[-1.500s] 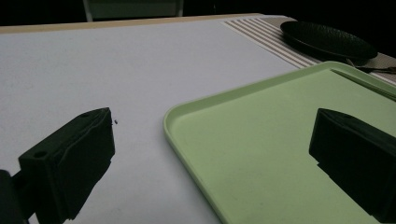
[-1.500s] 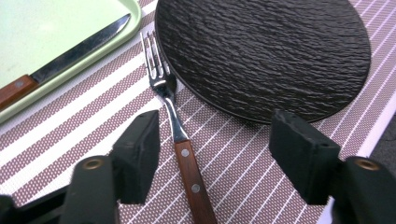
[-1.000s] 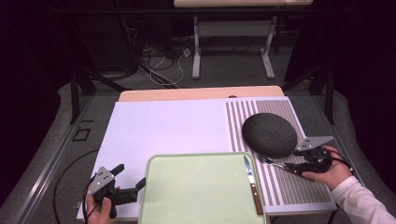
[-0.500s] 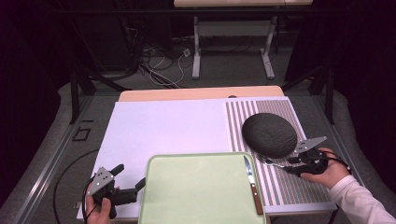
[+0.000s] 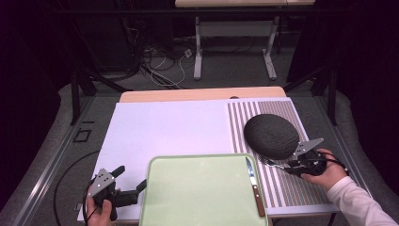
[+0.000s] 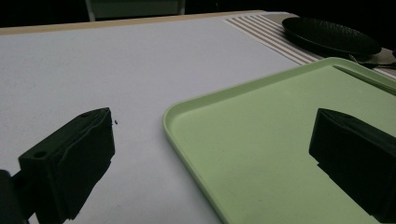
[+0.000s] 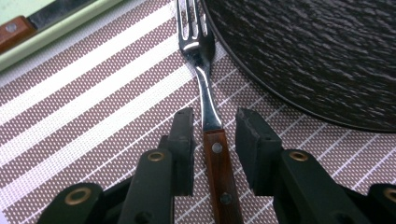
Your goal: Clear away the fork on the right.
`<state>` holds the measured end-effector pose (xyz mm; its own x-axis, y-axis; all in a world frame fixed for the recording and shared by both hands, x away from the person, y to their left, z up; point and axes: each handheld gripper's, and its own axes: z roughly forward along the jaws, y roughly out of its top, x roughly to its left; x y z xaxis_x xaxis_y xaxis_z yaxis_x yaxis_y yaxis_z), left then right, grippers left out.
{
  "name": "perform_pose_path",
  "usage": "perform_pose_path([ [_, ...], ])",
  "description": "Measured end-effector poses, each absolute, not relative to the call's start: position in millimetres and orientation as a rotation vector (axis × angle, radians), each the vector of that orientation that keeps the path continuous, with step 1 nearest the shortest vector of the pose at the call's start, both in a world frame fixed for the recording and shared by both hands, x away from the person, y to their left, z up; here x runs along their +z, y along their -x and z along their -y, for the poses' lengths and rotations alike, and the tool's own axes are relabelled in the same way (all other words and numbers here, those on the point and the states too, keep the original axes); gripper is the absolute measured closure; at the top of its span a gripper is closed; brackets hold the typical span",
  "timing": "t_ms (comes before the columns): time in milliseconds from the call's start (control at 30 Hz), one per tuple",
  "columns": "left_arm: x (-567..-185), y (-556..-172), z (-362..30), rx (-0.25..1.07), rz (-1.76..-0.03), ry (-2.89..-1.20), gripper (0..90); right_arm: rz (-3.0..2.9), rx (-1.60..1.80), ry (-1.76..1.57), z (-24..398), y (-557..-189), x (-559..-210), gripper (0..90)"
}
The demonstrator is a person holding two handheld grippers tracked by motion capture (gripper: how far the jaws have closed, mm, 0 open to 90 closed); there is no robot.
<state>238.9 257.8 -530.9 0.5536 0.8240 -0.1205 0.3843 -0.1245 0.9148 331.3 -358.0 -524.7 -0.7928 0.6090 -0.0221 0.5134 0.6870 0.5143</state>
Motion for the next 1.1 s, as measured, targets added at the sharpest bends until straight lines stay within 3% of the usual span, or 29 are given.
perform_pose_path([
  [1100, -532, -239, -258, 0.519, -1.016, -1.732, 0.4, -2.766, 0.653, -0.901, 358, -337, -532, 76.5],
])
